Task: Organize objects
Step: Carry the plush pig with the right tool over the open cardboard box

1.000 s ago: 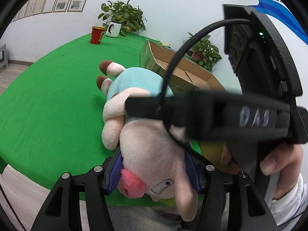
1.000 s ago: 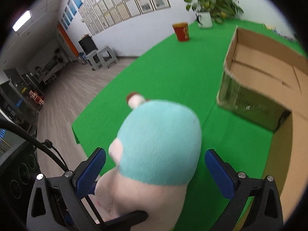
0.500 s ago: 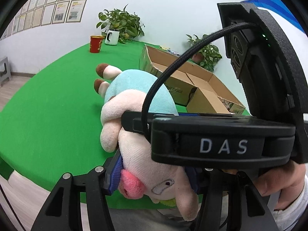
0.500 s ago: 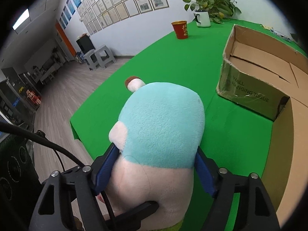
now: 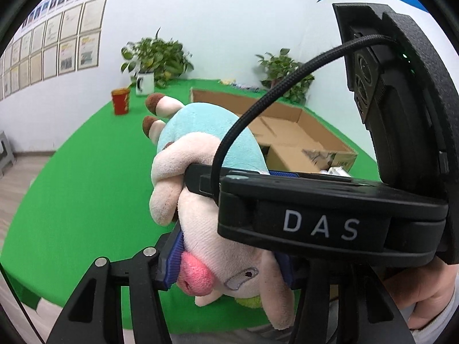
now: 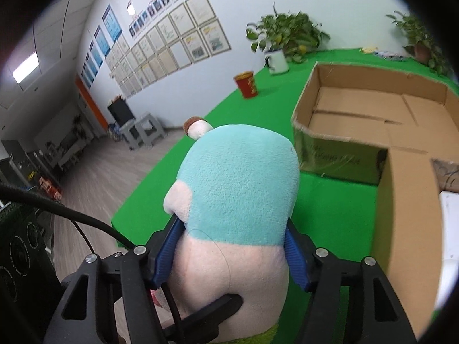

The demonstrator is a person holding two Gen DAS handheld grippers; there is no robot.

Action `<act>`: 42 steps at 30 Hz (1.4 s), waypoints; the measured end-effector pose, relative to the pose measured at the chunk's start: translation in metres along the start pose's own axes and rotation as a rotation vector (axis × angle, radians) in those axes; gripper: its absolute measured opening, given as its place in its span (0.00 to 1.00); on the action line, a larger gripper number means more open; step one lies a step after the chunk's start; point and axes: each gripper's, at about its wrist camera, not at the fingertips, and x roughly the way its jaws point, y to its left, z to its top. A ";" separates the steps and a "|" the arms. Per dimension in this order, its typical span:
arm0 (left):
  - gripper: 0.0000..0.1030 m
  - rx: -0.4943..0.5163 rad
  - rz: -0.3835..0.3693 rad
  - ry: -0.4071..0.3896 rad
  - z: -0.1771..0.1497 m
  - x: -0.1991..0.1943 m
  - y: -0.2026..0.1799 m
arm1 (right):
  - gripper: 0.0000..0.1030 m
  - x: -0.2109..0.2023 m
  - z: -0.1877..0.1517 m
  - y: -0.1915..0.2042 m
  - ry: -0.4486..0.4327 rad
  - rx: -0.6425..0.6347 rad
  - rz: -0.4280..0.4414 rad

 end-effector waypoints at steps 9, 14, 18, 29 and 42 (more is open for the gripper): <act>0.49 0.083 -0.036 -0.099 0.057 -0.007 -0.043 | 0.61 -0.038 0.043 -0.008 -0.139 -0.022 -0.039; 0.49 0.121 -0.052 -0.122 0.094 0.000 -0.062 | 0.61 -0.054 0.066 -0.019 -0.199 -0.016 -0.066; 0.49 0.142 -0.060 -0.147 0.130 0.009 -0.065 | 0.60 -0.059 0.085 -0.024 -0.233 -0.019 -0.085; 0.49 0.208 -0.025 -0.182 0.237 0.038 -0.058 | 0.60 -0.063 0.152 -0.042 -0.270 -0.062 -0.054; 0.49 0.241 0.112 0.036 0.264 0.184 -0.032 | 0.60 0.028 0.172 -0.122 -0.063 0.041 0.119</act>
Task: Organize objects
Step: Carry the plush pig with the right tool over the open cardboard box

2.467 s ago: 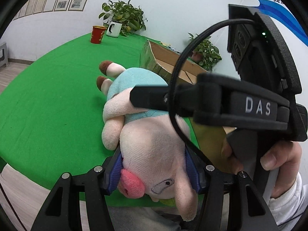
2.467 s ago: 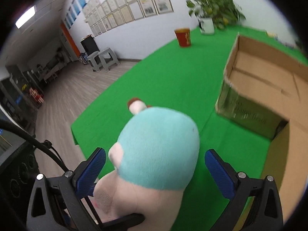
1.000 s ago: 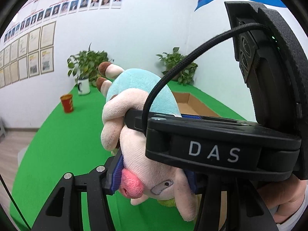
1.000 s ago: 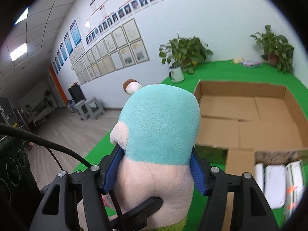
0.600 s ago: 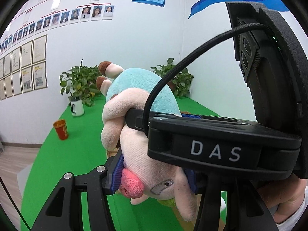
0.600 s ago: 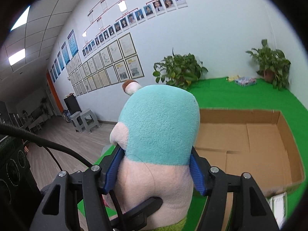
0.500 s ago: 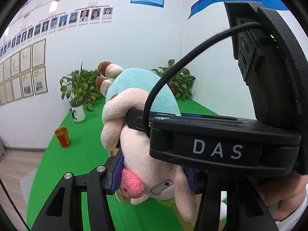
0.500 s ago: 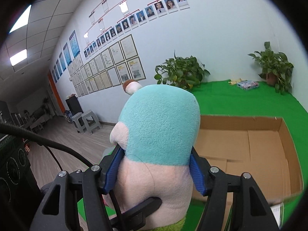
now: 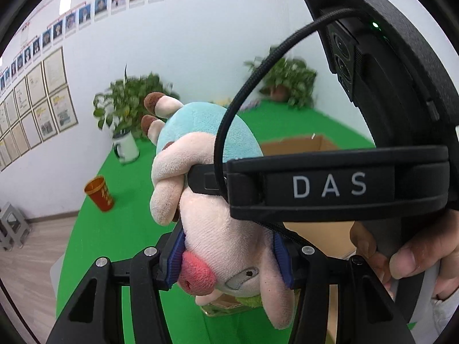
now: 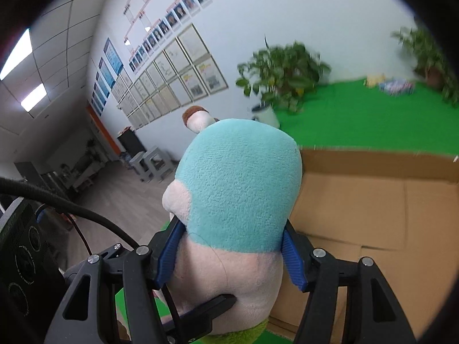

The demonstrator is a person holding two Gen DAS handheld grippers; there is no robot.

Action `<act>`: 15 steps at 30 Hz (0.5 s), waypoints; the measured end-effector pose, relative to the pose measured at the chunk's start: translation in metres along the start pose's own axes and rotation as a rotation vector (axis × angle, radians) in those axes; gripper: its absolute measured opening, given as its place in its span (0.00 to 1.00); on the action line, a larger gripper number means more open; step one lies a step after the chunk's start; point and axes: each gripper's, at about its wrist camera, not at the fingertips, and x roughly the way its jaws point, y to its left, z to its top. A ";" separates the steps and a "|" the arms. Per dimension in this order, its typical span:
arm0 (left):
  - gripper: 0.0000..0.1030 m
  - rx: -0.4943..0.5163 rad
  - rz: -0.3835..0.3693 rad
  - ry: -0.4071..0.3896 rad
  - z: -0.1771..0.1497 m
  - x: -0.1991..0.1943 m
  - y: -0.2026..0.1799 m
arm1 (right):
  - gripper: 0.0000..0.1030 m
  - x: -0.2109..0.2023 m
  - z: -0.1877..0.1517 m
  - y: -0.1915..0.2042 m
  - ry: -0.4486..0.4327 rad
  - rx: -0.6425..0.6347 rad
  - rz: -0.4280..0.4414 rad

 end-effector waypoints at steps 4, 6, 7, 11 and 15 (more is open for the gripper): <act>0.49 0.039 0.052 0.089 -0.013 0.034 -0.008 | 0.60 0.027 -0.003 -0.033 0.061 0.082 0.082; 0.49 0.053 0.068 0.149 -0.017 0.058 -0.011 | 0.62 0.045 -0.010 -0.054 0.105 0.144 0.138; 0.49 0.062 0.075 0.171 -0.023 0.066 -0.012 | 0.65 0.050 -0.009 -0.063 0.121 0.165 0.152; 0.48 0.152 0.119 0.266 -0.037 0.110 -0.023 | 0.72 0.072 -0.011 -0.093 0.229 0.222 0.138; 0.51 0.195 0.124 0.335 -0.047 0.133 -0.040 | 0.72 0.069 -0.022 -0.103 0.281 0.232 0.092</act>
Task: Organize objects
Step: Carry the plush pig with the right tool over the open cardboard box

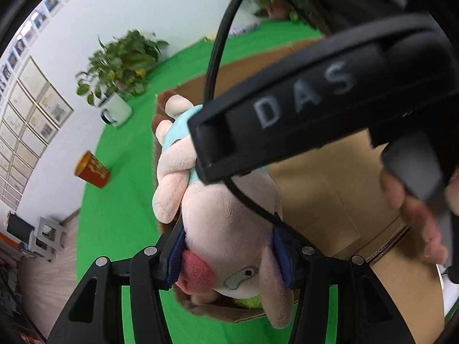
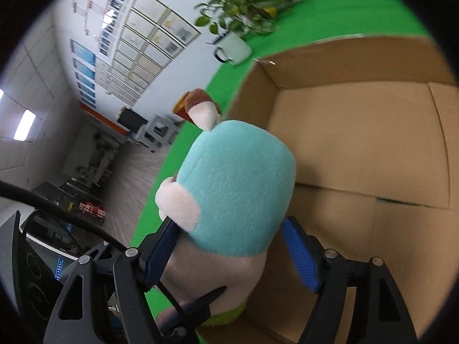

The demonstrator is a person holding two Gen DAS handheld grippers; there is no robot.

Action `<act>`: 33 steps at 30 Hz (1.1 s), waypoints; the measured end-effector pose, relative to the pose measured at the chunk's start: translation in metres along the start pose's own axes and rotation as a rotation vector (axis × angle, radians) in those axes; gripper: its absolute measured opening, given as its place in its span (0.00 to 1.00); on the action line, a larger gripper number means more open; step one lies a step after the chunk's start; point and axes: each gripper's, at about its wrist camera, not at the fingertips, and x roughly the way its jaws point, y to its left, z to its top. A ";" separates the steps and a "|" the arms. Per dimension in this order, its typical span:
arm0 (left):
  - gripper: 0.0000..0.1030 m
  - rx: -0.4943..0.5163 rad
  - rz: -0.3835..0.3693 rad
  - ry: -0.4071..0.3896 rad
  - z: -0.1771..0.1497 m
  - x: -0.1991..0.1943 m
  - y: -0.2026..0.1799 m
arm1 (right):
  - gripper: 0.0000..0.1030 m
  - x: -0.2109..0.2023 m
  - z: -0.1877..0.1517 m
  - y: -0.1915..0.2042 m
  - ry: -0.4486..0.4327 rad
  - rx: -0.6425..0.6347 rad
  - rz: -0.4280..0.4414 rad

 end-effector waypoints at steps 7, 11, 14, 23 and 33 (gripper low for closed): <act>0.68 -0.070 -0.038 -0.006 -0.003 0.013 0.008 | 0.72 -0.019 -0.014 -0.022 -0.010 0.030 -0.066; 0.69 -0.158 -0.112 -0.101 -0.009 -0.019 0.036 | 0.73 -0.023 -0.012 -0.024 -0.009 0.049 -0.068; 0.70 -0.230 -0.151 -0.172 -0.020 -0.043 0.067 | 0.73 -0.029 -0.010 -0.014 -0.021 0.034 -0.071; 0.70 -0.411 -0.221 -0.200 -0.081 -0.078 0.106 | 0.80 -0.010 -0.006 0.049 0.009 -0.069 -0.219; 0.70 -0.487 -0.295 -0.214 -0.109 -0.058 0.119 | 0.67 0.022 -0.026 0.056 0.013 -0.121 -0.326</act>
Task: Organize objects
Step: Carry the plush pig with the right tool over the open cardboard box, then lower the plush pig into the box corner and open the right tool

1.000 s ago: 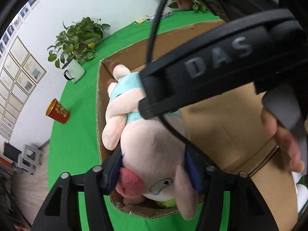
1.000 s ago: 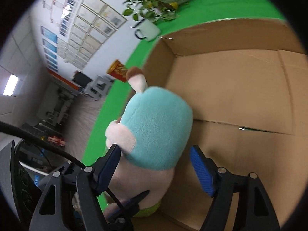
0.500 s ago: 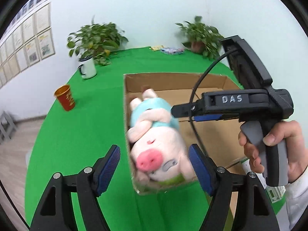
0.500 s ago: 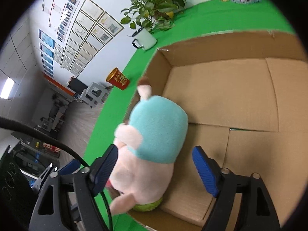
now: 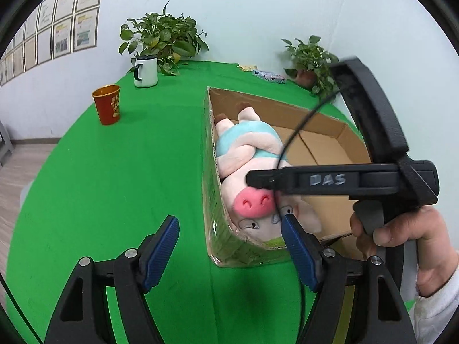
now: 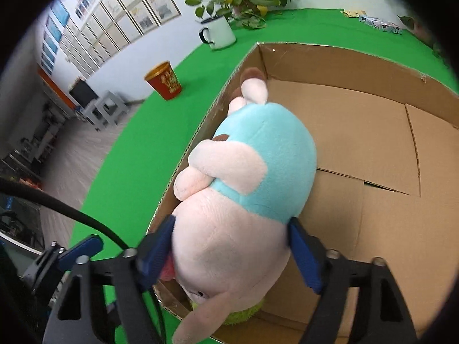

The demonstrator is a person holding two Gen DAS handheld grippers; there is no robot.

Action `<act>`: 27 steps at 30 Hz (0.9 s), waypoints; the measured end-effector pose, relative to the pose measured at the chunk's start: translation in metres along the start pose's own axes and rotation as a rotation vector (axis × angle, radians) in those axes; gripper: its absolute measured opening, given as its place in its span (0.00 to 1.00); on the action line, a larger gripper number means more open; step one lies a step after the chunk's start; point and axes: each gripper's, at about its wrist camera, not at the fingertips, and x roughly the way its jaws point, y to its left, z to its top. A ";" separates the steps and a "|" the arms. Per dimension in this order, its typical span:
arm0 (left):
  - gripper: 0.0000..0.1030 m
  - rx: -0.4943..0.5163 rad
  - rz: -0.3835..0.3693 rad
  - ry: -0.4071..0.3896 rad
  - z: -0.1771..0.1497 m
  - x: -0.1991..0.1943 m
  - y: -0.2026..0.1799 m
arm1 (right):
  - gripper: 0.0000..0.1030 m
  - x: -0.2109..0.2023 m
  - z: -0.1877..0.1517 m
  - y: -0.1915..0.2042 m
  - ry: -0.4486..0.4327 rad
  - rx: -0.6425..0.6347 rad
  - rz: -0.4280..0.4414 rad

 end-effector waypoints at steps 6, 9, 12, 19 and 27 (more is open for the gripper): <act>0.69 -0.022 -0.071 -0.028 -0.002 -0.006 0.007 | 0.62 -0.014 -0.008 -0.028 -0.072 0.126 0.211; 0.69 -0.024 -0.099 -0.028 -0.005 -0.007 0.006 | 0.63 -0.009 -0.009 -0.028 -0.064 0.128 0.214; 0.69 -0.030 -0.113 -0.024 -0.008 -0.006 0.005 | 0.77 -0.003 -0.004 -0.029 -0.021 0.151 0.173; 0.69 -0.022 -0.098 -0.026 -0.012 -0.010 -0.002 | 0.84 -0.016 0.004 -0.018 -0.004 0.143 0.062; 0.69 -0.016 -0.093 -0.027 -0.020 -0.017 -0.009 | 0.90 -0.014 0.005 0.009 0.037 0.061 -0.070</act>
